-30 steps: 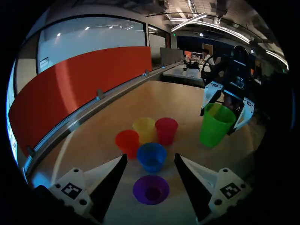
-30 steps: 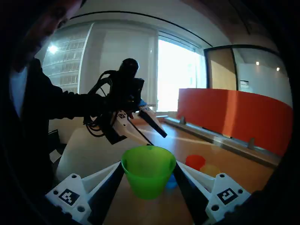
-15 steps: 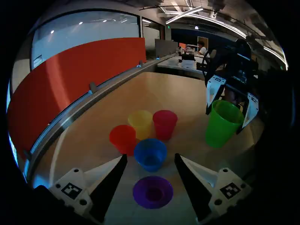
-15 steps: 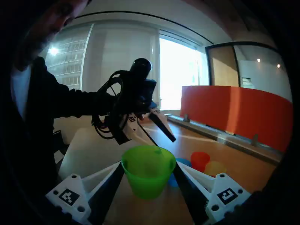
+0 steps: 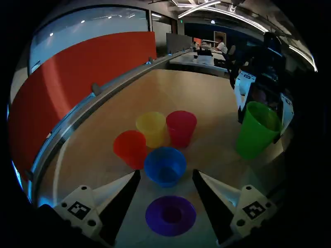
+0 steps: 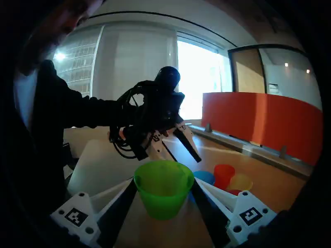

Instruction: Pour water

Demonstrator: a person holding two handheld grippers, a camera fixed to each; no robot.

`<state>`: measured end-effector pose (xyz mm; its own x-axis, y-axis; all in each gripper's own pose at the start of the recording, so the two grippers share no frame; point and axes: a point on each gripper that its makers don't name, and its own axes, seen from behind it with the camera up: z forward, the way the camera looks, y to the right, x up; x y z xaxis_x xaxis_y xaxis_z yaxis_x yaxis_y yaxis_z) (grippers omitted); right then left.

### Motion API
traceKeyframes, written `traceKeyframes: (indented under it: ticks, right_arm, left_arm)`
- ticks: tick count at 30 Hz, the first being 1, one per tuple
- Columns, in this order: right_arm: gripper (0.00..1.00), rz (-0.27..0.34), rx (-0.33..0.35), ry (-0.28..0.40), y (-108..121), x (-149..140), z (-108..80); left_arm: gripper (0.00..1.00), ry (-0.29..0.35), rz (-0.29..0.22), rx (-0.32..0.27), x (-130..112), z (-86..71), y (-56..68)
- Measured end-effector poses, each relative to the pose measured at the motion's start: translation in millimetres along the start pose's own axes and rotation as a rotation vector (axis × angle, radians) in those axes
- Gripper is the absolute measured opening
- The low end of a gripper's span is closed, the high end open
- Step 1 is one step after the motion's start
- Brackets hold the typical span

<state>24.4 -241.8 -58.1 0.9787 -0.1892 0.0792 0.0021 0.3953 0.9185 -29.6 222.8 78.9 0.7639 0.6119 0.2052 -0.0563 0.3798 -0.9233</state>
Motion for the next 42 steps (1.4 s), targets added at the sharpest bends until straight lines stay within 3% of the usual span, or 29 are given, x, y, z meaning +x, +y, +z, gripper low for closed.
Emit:
traceKeyframes:
  ticks: [42]
  right_arm:
    - [0.92,-0.005,0.018,-0.013,-5,-7,4.0]
  left_arm:
    - [0.94,-0.108,0.006,0.008,-10,41.8,-2.3]
